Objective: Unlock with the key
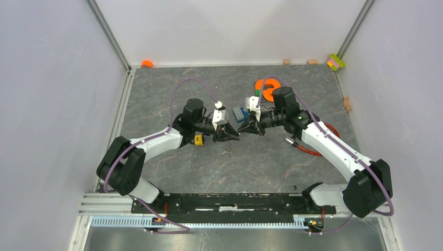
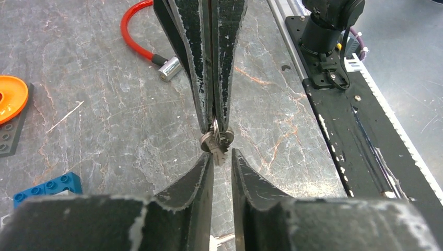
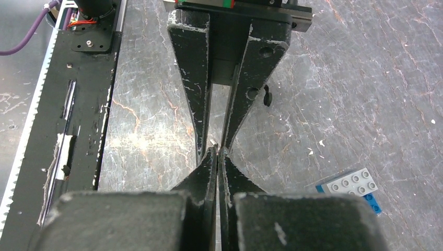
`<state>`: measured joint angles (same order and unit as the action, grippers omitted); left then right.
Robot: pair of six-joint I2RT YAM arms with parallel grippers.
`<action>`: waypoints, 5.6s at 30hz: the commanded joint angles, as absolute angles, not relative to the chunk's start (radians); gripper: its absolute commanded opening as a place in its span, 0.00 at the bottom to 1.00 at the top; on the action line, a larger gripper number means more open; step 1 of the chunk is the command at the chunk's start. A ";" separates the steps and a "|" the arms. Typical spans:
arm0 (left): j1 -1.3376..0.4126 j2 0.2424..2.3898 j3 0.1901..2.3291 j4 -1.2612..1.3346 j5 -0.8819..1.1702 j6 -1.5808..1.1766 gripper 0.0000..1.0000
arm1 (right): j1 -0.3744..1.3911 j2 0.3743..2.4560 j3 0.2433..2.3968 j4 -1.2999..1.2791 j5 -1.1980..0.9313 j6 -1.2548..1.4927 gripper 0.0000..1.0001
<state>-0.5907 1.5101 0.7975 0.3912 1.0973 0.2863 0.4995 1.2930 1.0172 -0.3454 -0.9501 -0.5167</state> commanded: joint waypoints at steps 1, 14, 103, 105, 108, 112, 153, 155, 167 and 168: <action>-0.592 1.506 0.822 0.415 1.095 0.321 0.19 | 0.492 1.275 1.033 -0.310 -0.974 -0.506 0.00; -0.591 1.468 0.834 0.310 1.021 0.352 0.02 | 0.488 1.298 1.076 -0.496 -0.912 -0.653 0.08; -0.586 1.395 0.747 0.475 0.908 0.188 0.35 | 0.420 1.330 0.822 0.241 -1.048 0.059 0.00; -0.586 1.405 0.753 0.478 0.939 0.166 0.30 | 0.415 1.328 0.810 0.270 -1.051 0.081 0.00; -0.586 1.424 0.767 0.477 0.957 0.134 0.21 | 0.414 1.328 0.805 0.286 -1.055 0.094 0.00; -0.586 1.438 0.779 0.477 0.974 0.112 0.10 | 0.414 1.329 0.805 0.290 -1.052 0.094 0.00; -0.553 1.424 0.868 0.319 0.986 -0.045 0.02 | 0.422 1.332 0.891 -0.099 -0.942 -0.401 0.51; -0.552 1.425 0.868 0.314 0.986 -0.038 0.02 | 0.425 1.342 0.898 -0.095 -0.954 -0.397 0.48; -0.552 1.436 0.873 0.301 0.981 -0.019 0.02 | 0.456 1.374 0.914 -0.081 -0.985 -0.361 0.15; -0.552 1.436 0.873 0.298 0.979 -0.016 0.02 | 0.457 1.376 0.914 -0.081 -0.990 -0.358 0.08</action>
<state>-0.5560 1.4555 0.8345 0.2958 0.9524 -0.0269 0.4458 1.3651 0.8696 -0.1028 -0.9527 -0.3740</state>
